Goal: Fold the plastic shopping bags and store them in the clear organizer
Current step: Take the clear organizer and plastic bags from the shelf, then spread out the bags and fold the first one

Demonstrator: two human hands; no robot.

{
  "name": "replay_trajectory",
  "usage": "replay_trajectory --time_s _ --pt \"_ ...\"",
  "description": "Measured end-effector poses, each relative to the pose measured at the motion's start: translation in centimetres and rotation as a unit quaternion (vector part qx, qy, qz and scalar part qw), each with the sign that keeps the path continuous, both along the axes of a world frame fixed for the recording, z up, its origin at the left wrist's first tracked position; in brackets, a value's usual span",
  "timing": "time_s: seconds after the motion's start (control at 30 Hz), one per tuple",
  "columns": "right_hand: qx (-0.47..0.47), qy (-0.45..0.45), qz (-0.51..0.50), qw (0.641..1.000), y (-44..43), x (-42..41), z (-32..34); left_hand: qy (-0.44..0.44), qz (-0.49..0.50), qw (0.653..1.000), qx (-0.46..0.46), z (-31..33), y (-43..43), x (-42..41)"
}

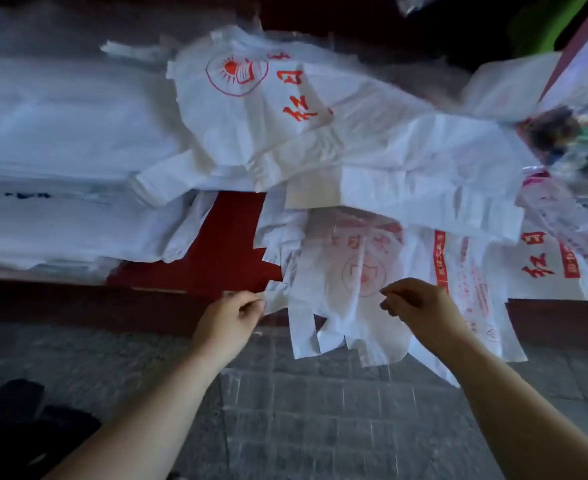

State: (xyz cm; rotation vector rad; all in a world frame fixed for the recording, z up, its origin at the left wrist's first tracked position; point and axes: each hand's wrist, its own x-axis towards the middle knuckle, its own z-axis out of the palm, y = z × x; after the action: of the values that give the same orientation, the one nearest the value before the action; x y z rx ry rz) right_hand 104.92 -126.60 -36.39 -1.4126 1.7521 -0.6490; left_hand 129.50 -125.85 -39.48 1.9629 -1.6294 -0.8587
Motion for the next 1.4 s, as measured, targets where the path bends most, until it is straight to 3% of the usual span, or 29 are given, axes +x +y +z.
replay_trajectory --time_s 0.17,0.33,0.4,0.5,0.67,0.93,1.1,1.27,1.4 --pt "-0.082 0.023 0.018 0.996 -1.4 0.3 -4.7 0.002 0.031 0.997 -0.068 -7.3 0.3 1.5" --pt "-0.152 0.035 0.051 0.986 -0.6 -0.5 -7.9 -0.003 -0.013 0.984 -0.179 -11.1 0.1 2.0" --pt "-0.167 0.035 0.06 0.984 -0.3 -0.7 -9.2 -0.007 -0.032 0.967 -0.252 -12.3 -0.1 1.9" --pt "-0.216 0.049 0.061 0.973 -0.6 -0.9 -10.3 -0.108 -0.045 0.929 -0.35 -13.9 -0.3 1.5" --pt "-0.259 0.067 0.038 0.963 -0.1 -1.1 -11.4 -0.174 -0.044 0.881 -0.437 -15.3 -0.3 1.5" --pt "-0.228 0.106 -0.013 0.968 1.6 -0.2 -11.6 -0.173 -0.063 0.892 -0.412 -15.0 0.6 1.9" --pt "-0.208 0.126 -0.038 0.969 4.3 -0.9 -10.9 -0.193 -0.107 0.918 -0.331 -13.8 2.3 2.0" --pt "-0.187 0.157 -0.041 0.969 7.5 -2.0 -10.2 -0.121 -0.062 0.952 -0.275 -12.3 5.0 2.9" --pt "-0.178 0.186 0.003 0.966 8.3 0.0 -9.5 -0.158 -0.072 0.958 -0.227 -11.3 6.3 3.8"
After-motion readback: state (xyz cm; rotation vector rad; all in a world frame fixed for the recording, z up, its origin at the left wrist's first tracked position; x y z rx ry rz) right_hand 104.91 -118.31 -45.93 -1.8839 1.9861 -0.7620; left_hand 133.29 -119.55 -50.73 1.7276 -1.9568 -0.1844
